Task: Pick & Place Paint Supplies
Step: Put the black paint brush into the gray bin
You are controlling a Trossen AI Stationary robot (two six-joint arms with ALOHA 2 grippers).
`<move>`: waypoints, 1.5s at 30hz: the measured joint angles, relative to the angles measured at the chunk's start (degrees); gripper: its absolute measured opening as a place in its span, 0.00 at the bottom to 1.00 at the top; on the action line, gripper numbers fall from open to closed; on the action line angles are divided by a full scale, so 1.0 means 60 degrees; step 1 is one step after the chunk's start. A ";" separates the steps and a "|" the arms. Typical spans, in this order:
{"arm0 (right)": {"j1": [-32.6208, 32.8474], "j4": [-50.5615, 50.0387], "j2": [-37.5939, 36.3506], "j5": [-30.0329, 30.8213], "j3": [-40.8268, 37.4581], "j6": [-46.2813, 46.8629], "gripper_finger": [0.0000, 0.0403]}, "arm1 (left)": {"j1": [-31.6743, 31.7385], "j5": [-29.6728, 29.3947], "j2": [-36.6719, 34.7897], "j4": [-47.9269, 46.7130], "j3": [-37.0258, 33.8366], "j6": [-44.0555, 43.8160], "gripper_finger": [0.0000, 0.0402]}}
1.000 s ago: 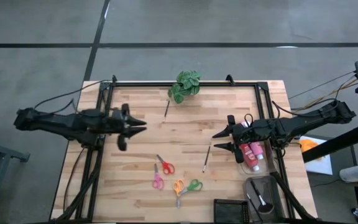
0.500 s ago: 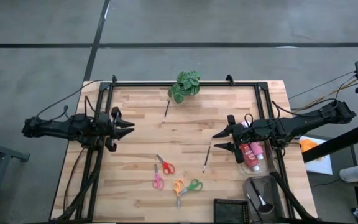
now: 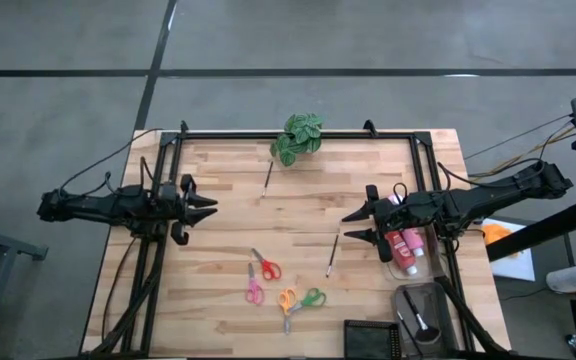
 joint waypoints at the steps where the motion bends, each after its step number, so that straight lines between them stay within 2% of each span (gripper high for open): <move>1: 0.0003 0.0000 0.0000 -0.0004 0.0000 0.0000 0.42 | 0.0000 0.0000 0.0003 -0.0070 0.0000 0.0000 0.26; 12: 0.0003 0.0000 0.0000 0.0000 0.0000 0.0000 0.42 | 0.0000 0.0000 0.0003 -0.0254 0.0000 -0.0004 0.26; 18: 0.0003 0.0000 0.0000 0.0000 0.0000 0.0000 0.42 | 0.0000 0.0002 0.0003 -0.0842 0.0001 -0.0029 0.26; 27: 0.0003 0.0000 0.0000 -0.0004 0.0000 0.0000 0.42 | 0.0000 0.0000 0.0006 -0.2452 0.0004 -0.0025 0.26; 40: 0.0002 0.0000 0.0000 -0.0004 0.0000 0.0000 0.42 | 0.0001 0.0003 0.0006 -0.5794 0.0007 0.0004 0.26; 45: 0.0000 0.0000 0.0000 -0.0004 0.0000 0.0004 0.42 | 0.0004 0.0001 0.0006 -0.6139 0.0010 -0.0069 0.26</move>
